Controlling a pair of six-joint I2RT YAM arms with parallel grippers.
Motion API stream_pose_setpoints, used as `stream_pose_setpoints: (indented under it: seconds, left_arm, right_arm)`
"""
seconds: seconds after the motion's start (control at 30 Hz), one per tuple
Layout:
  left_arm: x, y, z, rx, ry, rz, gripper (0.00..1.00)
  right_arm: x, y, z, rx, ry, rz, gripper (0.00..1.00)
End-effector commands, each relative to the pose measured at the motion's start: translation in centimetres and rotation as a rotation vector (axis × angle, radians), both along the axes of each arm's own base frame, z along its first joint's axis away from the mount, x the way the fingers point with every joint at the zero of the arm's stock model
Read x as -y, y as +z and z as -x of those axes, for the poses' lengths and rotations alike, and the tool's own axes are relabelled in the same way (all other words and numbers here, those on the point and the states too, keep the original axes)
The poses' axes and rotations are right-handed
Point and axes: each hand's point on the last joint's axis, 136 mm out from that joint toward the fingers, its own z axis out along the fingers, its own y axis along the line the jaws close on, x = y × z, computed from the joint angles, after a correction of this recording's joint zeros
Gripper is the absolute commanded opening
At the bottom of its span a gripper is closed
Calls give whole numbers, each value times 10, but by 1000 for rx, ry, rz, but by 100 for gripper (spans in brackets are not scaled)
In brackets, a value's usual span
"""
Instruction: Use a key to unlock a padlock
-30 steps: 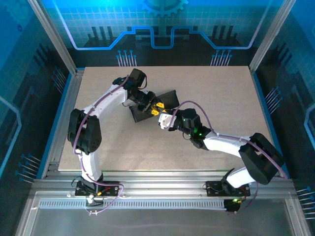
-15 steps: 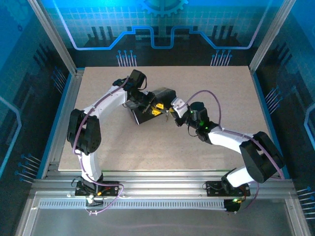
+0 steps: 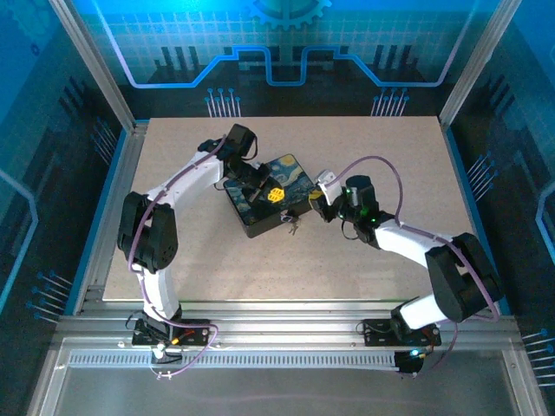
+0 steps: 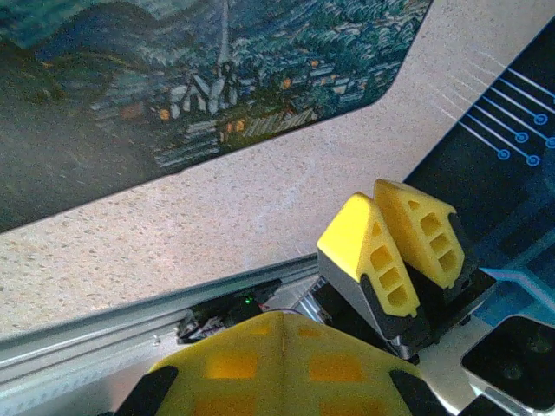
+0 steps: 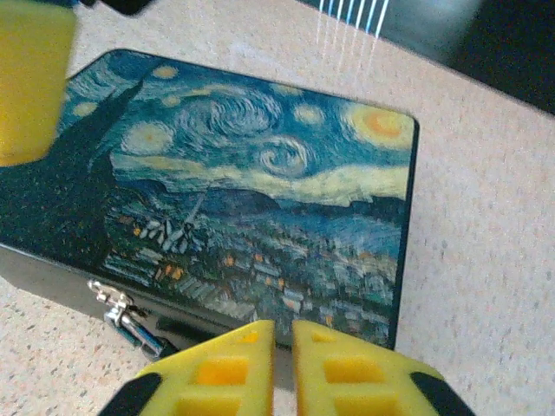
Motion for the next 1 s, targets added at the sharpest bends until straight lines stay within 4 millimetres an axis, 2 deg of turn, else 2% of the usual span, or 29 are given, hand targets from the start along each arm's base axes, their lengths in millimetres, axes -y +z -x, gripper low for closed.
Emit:
stream_pose_setpoints:
  seconds: [0.0,0.1,0.2,0.4,0.5,0.53,0.57,0.63,0.8,0.97]
  left_arm:
    - [-23,9,-12,123,-50,-119,8]
    - [-49,9,-23,230,-104,-301,15]
    - [-75,-3,-30,275,-154,-460,22]
    - [-99,-34,-33,254,-170,-505,31]
    - [-106,-46,-37,248,-172,-508,32]
    - [-107,-51,-38,247,-177,-512,32]
    - [-109,-55,-39,241,-179,-517,32]
    - [-110,-64,-41,231,-186,-518,32]
    - [-110,-78,-43,212,-194,-505,31]
    - [-114,-86,-46,198,-183,-501,31]
  right_arm:
    - [-8,-9,21,-139,83,-33,27]
    - [-14,-27,28,-254,118,-51,36]
    - [-23,-41,31,-344,170,-92,42]
    - [-40,-65,13,-388,193,-151,43]
    - [-51,-71,3,-371,223,-157,44]
    - [-53,-79,5,-391,232,-149,44]
    - [-59,-73,-3,-371,242,-152,44]
    - [-66,-76,-4,-371,267,-166,44]
    - [-75,-79,4,-373,354,-198,39]
    - [-83,-78,22,-417,466,-233,36]
